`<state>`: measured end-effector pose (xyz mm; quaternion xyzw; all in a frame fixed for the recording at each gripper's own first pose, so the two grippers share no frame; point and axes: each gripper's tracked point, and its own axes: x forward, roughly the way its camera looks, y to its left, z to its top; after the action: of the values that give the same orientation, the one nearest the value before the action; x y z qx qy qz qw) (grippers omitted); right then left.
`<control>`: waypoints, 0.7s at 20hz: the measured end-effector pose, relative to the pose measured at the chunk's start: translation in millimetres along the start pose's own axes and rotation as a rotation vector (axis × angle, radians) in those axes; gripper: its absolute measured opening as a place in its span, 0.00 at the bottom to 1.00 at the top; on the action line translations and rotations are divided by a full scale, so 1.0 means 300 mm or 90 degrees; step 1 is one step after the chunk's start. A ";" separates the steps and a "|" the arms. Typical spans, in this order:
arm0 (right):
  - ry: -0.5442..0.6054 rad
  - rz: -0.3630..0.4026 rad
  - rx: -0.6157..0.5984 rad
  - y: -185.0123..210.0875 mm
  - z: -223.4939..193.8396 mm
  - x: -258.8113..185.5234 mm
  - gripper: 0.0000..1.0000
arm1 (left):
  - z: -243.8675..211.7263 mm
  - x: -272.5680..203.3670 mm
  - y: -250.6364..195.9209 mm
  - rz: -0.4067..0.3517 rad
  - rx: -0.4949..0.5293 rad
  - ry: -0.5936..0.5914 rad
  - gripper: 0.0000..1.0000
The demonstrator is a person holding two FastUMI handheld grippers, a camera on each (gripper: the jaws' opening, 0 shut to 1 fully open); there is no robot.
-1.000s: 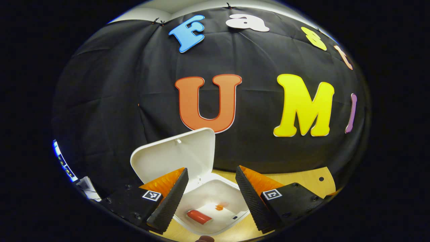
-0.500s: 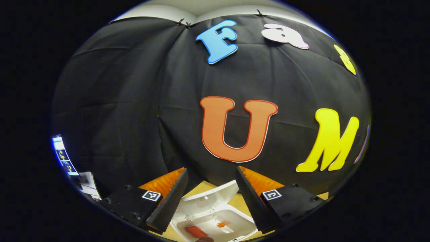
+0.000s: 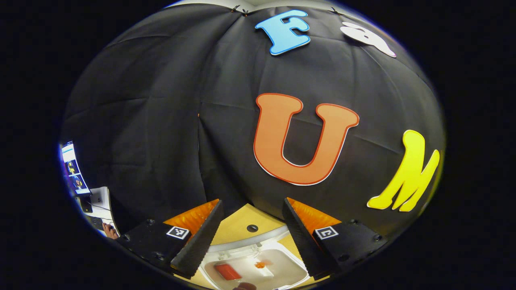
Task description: Press the lid of the desktop garbage bin to open it, pick up the crumpled paper on the desktop and throw it into the bin, then pick up the pop can on the desktop and drop it into the bin, and finally close the garbage bin lid.
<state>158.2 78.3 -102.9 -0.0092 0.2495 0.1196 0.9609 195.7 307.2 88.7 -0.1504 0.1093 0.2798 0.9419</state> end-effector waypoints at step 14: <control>0.009 0.035 -0.035 0.033 -0.107 -0.061 0.96 | -0.312 -0.224 -0.152 -0.050 -0.002 0.032 0.98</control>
<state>125.0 81.3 -121.7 -0.0298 0.2531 0.1524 0.9549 154.8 205.4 31.1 -0.1627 0.1265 0.2386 0.9490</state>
